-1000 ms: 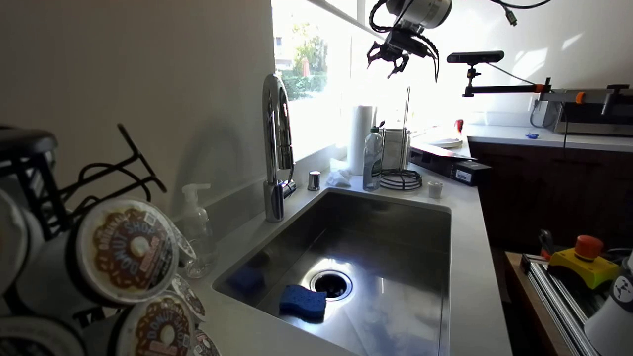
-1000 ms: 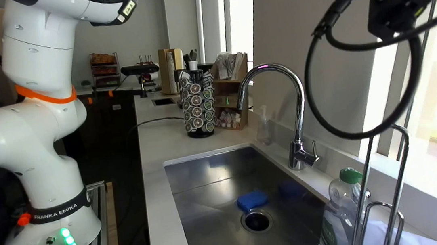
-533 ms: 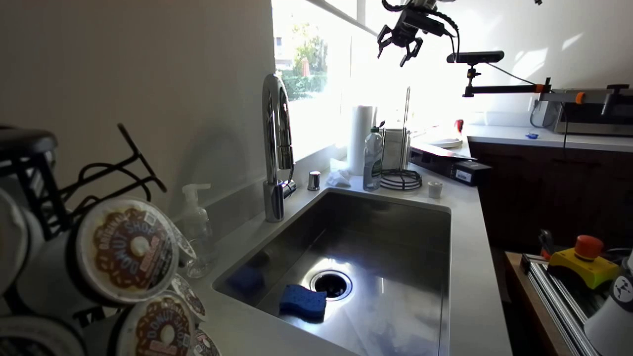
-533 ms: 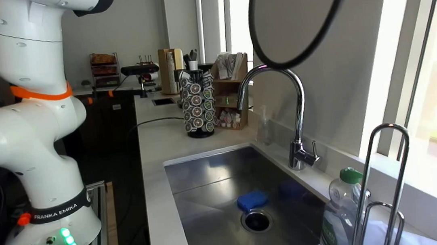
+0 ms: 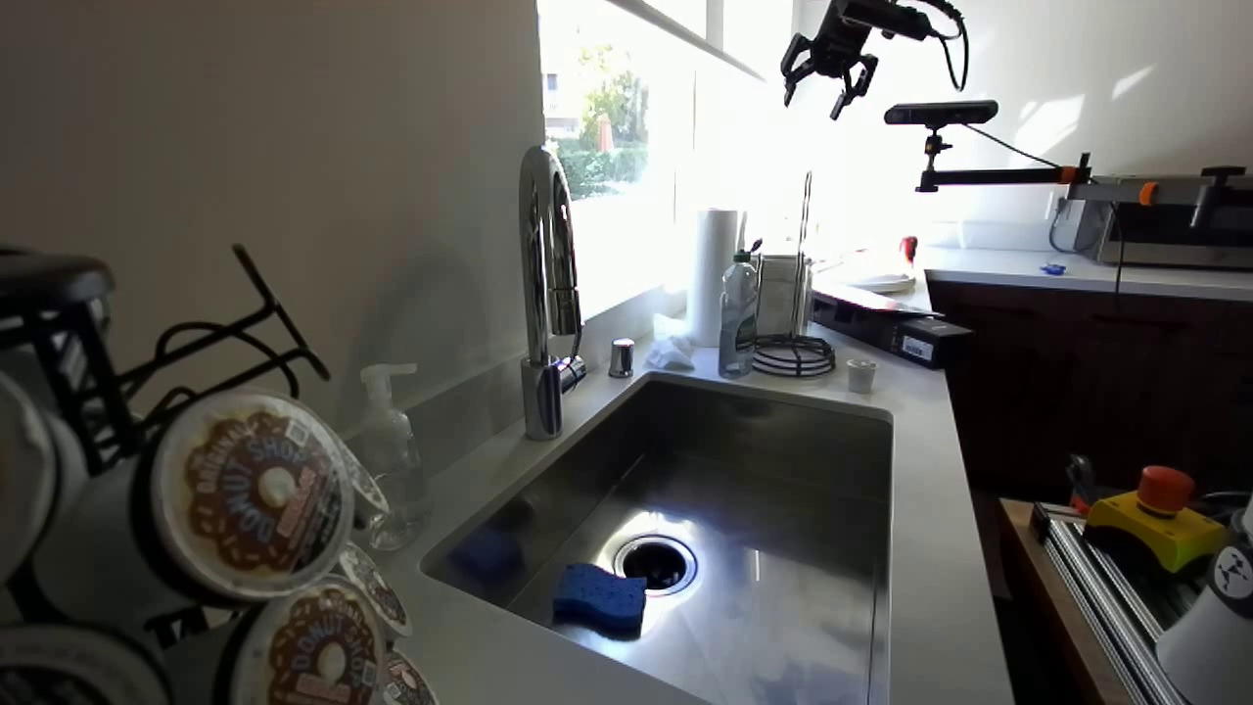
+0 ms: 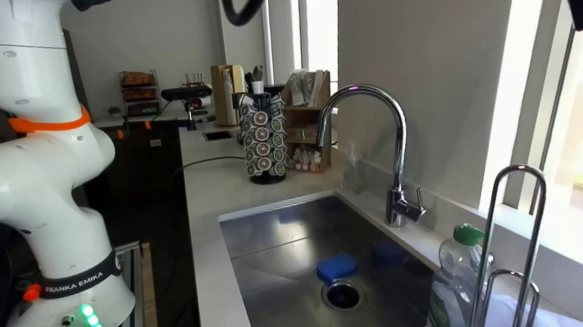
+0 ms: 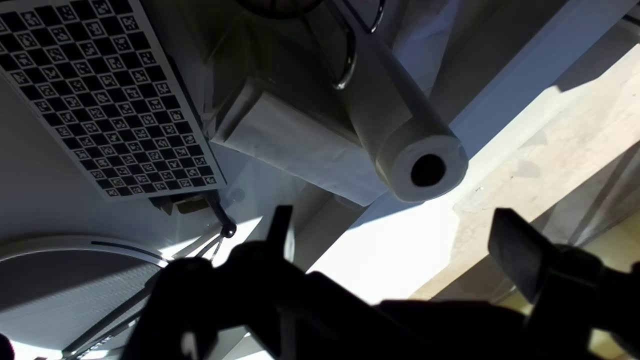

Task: Remove the paper towel from the paper towel holder

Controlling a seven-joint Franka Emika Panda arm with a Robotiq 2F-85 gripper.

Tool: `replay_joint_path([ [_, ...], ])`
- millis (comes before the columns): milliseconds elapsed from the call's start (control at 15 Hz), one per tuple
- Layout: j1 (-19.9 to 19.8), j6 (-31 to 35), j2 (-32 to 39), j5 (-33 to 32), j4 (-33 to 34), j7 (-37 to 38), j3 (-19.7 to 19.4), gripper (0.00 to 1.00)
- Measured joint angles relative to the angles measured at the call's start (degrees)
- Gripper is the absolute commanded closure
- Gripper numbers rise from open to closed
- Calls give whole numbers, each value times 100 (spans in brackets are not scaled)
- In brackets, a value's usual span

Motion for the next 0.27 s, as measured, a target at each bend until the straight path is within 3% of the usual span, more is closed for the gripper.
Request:
replay_joint_path([
  [267, 15, -28, -319, -180, -356, -126, -2, 0],
])
